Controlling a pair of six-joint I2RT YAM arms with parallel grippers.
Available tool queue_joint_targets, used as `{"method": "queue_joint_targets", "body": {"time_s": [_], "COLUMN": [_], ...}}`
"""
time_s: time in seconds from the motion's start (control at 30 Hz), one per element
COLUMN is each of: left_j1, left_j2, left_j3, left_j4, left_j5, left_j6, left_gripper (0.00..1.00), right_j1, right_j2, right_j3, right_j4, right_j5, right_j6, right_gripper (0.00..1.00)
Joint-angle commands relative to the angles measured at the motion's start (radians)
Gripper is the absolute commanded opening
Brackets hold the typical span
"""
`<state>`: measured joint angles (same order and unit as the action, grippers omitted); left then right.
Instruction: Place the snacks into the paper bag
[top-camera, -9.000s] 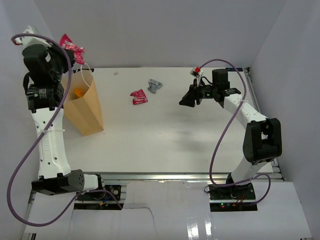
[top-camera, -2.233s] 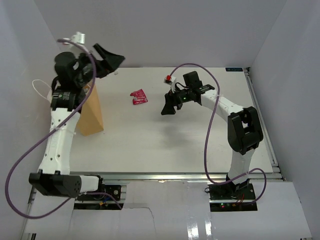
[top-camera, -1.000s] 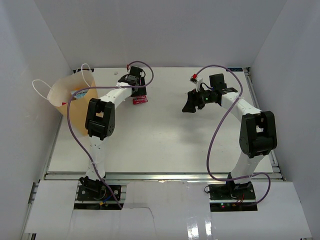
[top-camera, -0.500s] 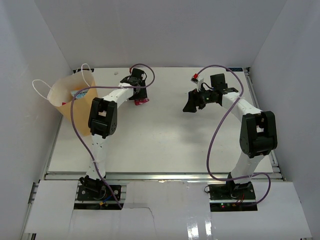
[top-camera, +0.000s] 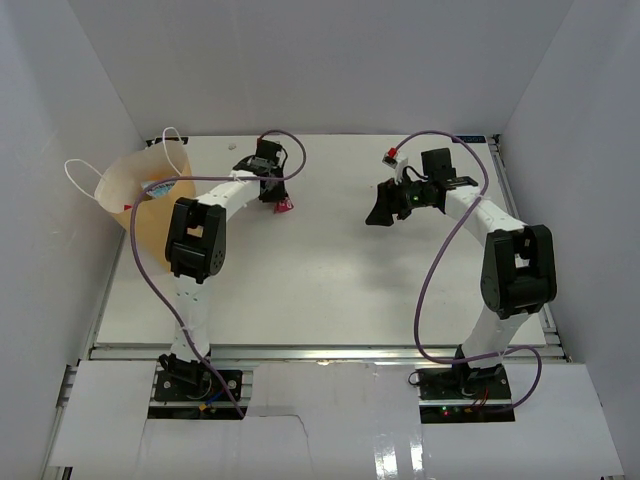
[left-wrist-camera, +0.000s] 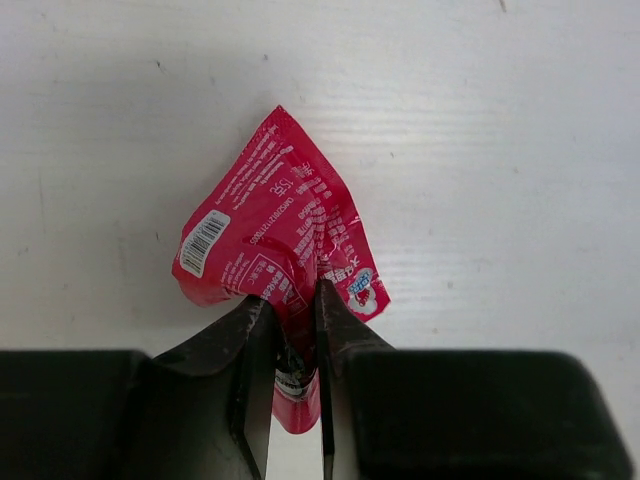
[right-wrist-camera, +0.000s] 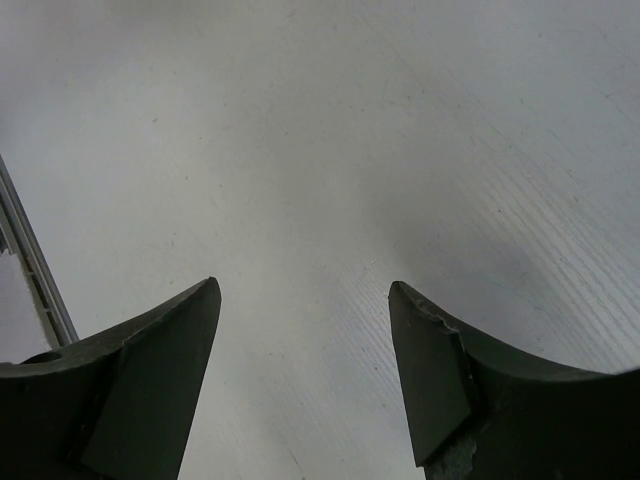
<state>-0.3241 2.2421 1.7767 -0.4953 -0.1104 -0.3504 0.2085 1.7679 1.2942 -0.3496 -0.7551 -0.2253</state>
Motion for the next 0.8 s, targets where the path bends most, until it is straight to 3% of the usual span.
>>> {"method": "queue_joint_targets", "body": {"time_s": [0.0,0.2,0.4,0.53,0.77], "left_j1": [0.000,-0.003,0.039,0.239,0.581], "left_j2": [-0.203,-0.543,-0.904,-0.967,-0.938], "left_j3": [-0.063,-0.250,-0.343,-0.249,-0.137], "left_j4": [0.089,0.181,0.134,0.032,-0.063], "left_j5": [0.069,0.170,-0.005,-0.009,0.046], "left_j6": [0.054,0.088,0.051,0.013,-0.116], "left_gripper": [0.14,0.13,0.13,0.13,0.14], "right_j1": [-0.008,-0.009,-0.009,-0.008,-0.009], "right_j2": [-0.053,-0.058,-0.048,-0.033,-0.027], "right_j3": [-0.009,-0.006,-0.003,0.005,0.014], "right_j4": [0.008,0.008,0.008,0.009,0.009], "right_j5": [-0.020,-0.024,-0.032,-0.044,-0.058], "right_j6": [0.003,0.003,0.004,0.009,0.009], "right_gripper": [0.74,0.74,0.74,0.74,0.74]}}
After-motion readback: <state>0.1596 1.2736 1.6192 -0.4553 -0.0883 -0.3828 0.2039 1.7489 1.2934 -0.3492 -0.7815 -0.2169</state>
